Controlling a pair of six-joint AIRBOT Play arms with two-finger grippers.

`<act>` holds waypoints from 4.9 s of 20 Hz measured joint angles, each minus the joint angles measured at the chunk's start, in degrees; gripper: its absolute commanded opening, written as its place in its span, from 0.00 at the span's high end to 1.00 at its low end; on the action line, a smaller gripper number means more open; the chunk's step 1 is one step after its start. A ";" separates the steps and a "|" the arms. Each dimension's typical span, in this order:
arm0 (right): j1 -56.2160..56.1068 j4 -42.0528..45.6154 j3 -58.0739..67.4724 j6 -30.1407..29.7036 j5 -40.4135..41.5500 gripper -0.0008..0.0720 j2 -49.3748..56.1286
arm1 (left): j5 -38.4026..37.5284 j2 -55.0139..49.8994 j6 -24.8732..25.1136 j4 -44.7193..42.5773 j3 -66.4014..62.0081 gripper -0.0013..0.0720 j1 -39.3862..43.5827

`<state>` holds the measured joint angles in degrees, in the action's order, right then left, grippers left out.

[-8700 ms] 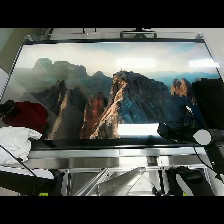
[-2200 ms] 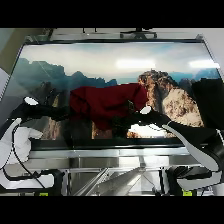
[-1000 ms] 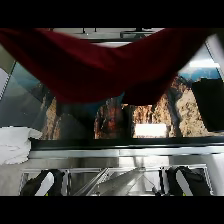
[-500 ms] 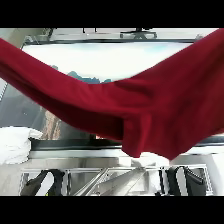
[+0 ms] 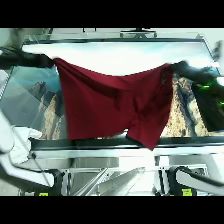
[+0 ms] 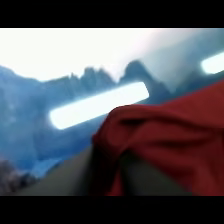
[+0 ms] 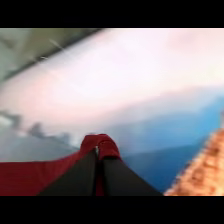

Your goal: Fold the shirts.

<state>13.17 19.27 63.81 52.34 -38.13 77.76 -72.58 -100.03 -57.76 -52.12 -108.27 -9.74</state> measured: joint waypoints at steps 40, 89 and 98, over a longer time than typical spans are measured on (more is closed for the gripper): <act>24.48 26.29 -0.66 -0.59 -40.24 0.44 6.93 | 10.71 25.81 -2.54 6.23 70.25 0.95 -0.04; 29.83 -14.27 14.80 -14.69 -14.97 0.96 -51.15 | -23.15 45.16 10.19 86.05 14.21 0.95 -42.51; 20.61 -14.84 9.46 -11.87 -27.21 0.96 -30.10 | -22.34 27.43 8.48 62.34 13.60 0.95 -22.18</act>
<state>33.78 4.43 73.28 40.47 -65.34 47.66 -94.91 -72.60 -49.28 10.22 -94.67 -31.92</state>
